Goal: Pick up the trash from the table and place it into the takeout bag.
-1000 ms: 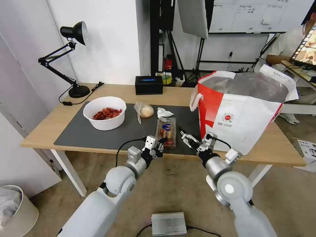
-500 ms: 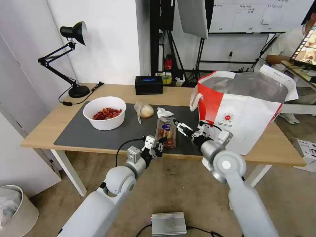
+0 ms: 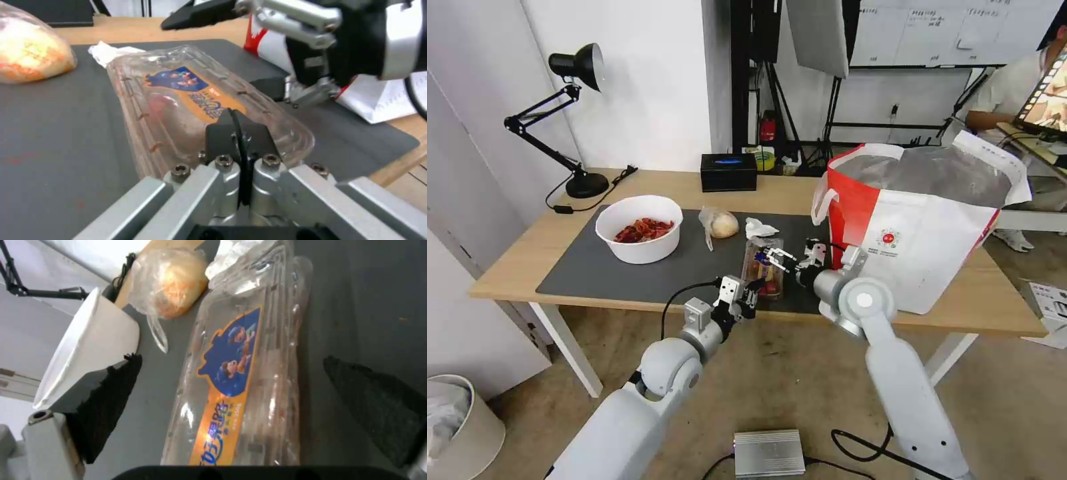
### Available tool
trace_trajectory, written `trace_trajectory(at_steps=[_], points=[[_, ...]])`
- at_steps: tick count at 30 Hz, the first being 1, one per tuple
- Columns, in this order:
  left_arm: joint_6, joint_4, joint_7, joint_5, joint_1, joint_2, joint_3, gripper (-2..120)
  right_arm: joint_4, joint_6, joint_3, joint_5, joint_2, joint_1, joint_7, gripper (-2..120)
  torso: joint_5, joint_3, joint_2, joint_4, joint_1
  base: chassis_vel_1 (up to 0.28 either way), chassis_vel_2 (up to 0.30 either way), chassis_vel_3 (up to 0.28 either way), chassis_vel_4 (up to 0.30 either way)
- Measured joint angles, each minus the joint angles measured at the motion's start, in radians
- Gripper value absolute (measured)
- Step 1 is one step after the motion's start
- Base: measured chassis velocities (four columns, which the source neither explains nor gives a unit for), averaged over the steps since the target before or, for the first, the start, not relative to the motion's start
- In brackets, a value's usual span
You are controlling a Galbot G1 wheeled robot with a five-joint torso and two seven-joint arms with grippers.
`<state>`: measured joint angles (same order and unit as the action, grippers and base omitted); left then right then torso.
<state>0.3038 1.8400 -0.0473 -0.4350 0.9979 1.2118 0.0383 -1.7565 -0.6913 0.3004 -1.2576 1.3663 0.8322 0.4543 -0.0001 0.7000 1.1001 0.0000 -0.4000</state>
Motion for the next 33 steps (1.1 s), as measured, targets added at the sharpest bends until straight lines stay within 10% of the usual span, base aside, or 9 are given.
trace_trajectory(at_steps=[33], points=[[-0.020, 0.018, -0.010, 0.007, 0.030, -0.004, 0.015, 0, 0.103, -0.031, -0.028, -0.002, 0.067, -0.065, 0.040, 96, -0.0001, 0.000, 0.000, -0.0001, 0.000, 0.000, 0.000, 0.000, 0.000]])
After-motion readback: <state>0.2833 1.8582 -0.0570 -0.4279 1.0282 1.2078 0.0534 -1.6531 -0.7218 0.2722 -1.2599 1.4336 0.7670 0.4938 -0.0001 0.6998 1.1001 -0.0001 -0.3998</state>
